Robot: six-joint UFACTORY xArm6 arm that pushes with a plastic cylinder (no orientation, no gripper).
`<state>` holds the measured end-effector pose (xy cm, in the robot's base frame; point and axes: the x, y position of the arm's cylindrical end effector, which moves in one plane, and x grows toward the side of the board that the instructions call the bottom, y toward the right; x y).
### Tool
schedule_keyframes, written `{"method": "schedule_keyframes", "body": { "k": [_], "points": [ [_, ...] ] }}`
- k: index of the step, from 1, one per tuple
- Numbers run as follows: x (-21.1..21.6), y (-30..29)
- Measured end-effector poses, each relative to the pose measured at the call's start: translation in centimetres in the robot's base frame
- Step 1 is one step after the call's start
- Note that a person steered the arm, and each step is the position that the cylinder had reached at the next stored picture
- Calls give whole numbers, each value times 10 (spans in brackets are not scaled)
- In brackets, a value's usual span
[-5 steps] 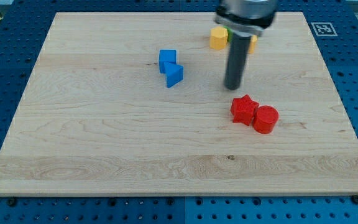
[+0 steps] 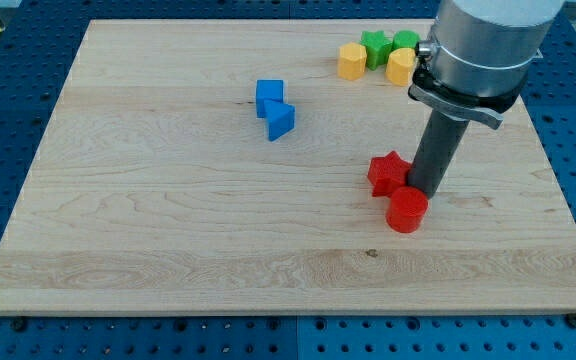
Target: Slide the red star below the triangle
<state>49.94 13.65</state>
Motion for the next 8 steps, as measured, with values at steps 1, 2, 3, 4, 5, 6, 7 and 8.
{"method": "schedule_keyframes", "body": {
  "k": [1,2,3,4,5,6,7,8],
  "points": [
    [-4,-3],
    [-12,-3],
    [-12,-4],
    [-14,-13],
    [-15,-23],
    [-15,-42],
    [-18,-64],
    [-32,-72]
  ]
}}
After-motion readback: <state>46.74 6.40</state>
